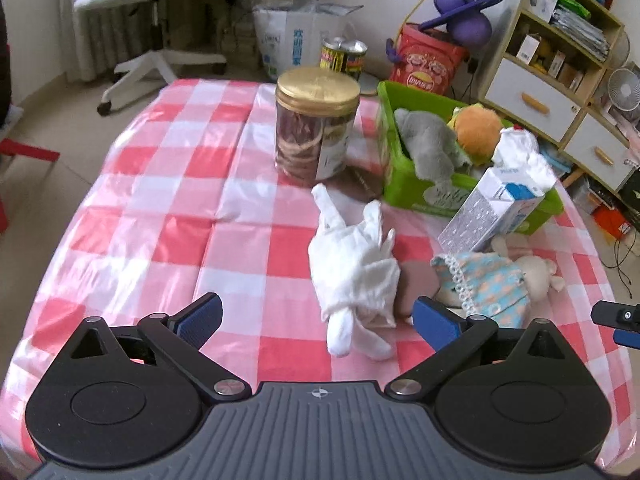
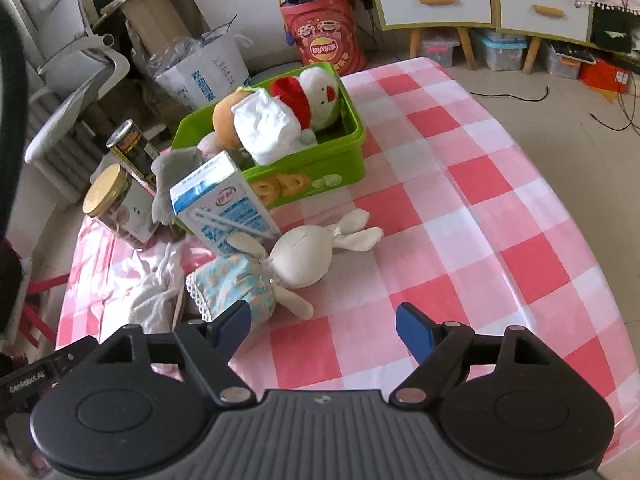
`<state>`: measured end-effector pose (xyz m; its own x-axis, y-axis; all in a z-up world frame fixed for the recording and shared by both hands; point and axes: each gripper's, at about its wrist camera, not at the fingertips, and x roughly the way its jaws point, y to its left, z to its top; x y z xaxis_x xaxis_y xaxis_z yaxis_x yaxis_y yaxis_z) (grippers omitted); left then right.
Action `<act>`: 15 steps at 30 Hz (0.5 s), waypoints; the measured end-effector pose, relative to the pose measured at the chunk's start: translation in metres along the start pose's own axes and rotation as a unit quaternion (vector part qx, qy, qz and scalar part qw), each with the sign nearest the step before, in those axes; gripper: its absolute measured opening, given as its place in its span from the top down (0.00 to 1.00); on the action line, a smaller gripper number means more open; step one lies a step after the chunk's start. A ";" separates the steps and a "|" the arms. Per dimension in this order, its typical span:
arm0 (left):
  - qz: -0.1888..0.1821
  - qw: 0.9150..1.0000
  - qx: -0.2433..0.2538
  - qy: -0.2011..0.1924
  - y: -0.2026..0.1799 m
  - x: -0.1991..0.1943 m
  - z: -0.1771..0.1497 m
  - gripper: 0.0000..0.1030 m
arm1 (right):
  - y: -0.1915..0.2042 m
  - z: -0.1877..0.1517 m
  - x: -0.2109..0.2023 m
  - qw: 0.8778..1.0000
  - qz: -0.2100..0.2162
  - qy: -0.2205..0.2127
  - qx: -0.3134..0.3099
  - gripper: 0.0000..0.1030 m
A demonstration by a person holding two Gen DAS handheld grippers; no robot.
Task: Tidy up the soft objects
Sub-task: 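Withdraw both grippers from the bin toward the remaining toys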
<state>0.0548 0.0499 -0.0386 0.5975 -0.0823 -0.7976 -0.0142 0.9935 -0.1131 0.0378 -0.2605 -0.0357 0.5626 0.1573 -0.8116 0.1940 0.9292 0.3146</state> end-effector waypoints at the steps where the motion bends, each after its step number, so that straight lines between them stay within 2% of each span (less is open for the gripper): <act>1: 0.004 1.000 0.002 0.002 0.000 0.002 -0.001 0.06 | 0.001 -0.001 0.002 1.000 -0.001 0.002 0.002 0.42; 4: 0.008 1.000 0.001 0.011 0.002 0.009 -0.002 0.06 | 0.004 -0.002 0.008 1.000 -0.004 0.011 0.009 0.42; 8: -0.009 0.999 -0.025 0.018 0.006 0.019 -0.001 0.06 | 0.011 -0.004 0.017 1.000 -0.009 0.020 0.011 0.42; 12: -0.020 0.999 -0.045 0.019 0.005 0.029 -0.001 0.09 | 0.016 -0.005 0.026 0.999 0.006 0.029 0.026 0.42; 15: -0.037 0.996 -0.072 0.023 0.005 0.034 -0.001 0.17 | 0.021 -0.007 0.035 0.999 0.013 0.036 0.036 0.42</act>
<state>0.0749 0.0520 -0.0669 0.5634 -0.1627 -0.8100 -0.0886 0.9629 -0.2550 0.0559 -0.2328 -0.0609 0.5102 0.2077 -0.8346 0.2377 0.8985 0.3690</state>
